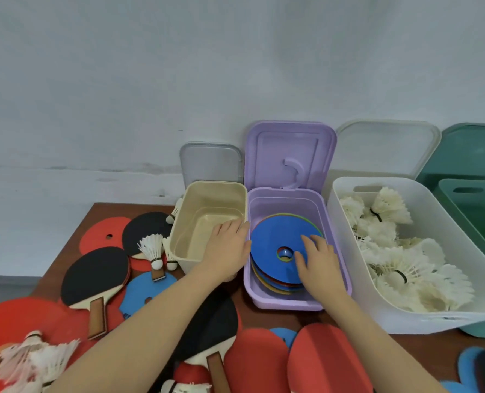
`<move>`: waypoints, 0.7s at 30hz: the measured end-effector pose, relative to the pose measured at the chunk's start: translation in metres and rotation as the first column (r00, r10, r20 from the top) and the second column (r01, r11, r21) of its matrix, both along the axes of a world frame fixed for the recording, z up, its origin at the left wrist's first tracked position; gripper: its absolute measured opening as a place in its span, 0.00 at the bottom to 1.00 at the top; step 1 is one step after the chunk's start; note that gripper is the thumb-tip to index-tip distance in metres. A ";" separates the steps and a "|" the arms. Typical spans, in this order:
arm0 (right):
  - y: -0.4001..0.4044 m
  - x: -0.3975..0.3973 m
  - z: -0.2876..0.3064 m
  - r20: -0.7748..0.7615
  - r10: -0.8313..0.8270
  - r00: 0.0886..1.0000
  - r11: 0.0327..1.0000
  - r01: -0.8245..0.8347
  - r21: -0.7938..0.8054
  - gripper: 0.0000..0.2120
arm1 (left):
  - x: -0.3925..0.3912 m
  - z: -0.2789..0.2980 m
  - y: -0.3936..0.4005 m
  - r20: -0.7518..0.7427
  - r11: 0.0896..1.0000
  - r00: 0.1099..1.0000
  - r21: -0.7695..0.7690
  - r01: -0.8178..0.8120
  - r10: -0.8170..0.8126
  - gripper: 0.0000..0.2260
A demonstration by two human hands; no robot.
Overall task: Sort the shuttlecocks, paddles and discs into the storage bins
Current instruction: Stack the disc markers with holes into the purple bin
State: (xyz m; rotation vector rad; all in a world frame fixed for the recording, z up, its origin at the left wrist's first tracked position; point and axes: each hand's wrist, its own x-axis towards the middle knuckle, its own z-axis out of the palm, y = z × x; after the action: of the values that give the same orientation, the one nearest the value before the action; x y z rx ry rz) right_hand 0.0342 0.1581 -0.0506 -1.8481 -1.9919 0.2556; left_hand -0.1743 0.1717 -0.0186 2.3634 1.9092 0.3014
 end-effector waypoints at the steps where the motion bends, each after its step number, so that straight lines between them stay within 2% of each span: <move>1: -0.003 -0.005 0.001 -0.014 0.004 1.000 1.000 -0.004 0.015 0.19 | -0.005 0.003 -0.005 0.008 1.000 1.000 -0.002 -0.007 0.007 0.21; 6: -0.026 -0.043 0.015 -0.113 0.085 0.990 0.991 -0.073 0.112 0.15 | -0.044 0.017 -0.033 0.003 1.000 1.000 0.025 0.002 -0.002 0.22; 10: -0.050 -0.090 0.030 -0.154 0.164 0.974 0.974 -0.135 0.185 0.13 | -0.093 0.030 -0.065 0.026 0.992 1.000 0.129 0.010 -0.014 0.21; 13: -0.074 -0.134 0.035 -0.190 0.221 0.957 0.964 -0.185 0.190 0.12 | -0.137 0.032 -0.095 0.032 0.994 0.999 0.113 0.000 -0.004 0.23; 16: -0.099 -0.177 0.036 -0.245 0.254 0.936 0.963 -0.219 0.159 0.11 | -0.180 0.029 -0.122 0.039 0.987 0.999 0.156 -0.031 0.025 0.18; 18: -0.120 -0.211 0.035 -0.293 0.271 0.917 0.962 -0.246 0.123 0.11 | -0.215 0.027 -0.143 0.052 0.989 0.997 0.132 -0.069 0.063 0.16; 21: -0.149 -0.255 0.029 -0.317 0.305 0.898 0.951 -0.305 0.053 0.11 | -0.266 0.014 -0.173 0.076 0.985 0.986 0.075 -0.153 0.147 0.21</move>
State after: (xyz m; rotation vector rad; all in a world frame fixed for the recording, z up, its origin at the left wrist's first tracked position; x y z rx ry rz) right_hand -0.2212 0.0094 -0.0214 -1.3754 -2.0327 0.6055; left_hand -0.4405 -0.0008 -0.0044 2.2275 2.0832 0.4752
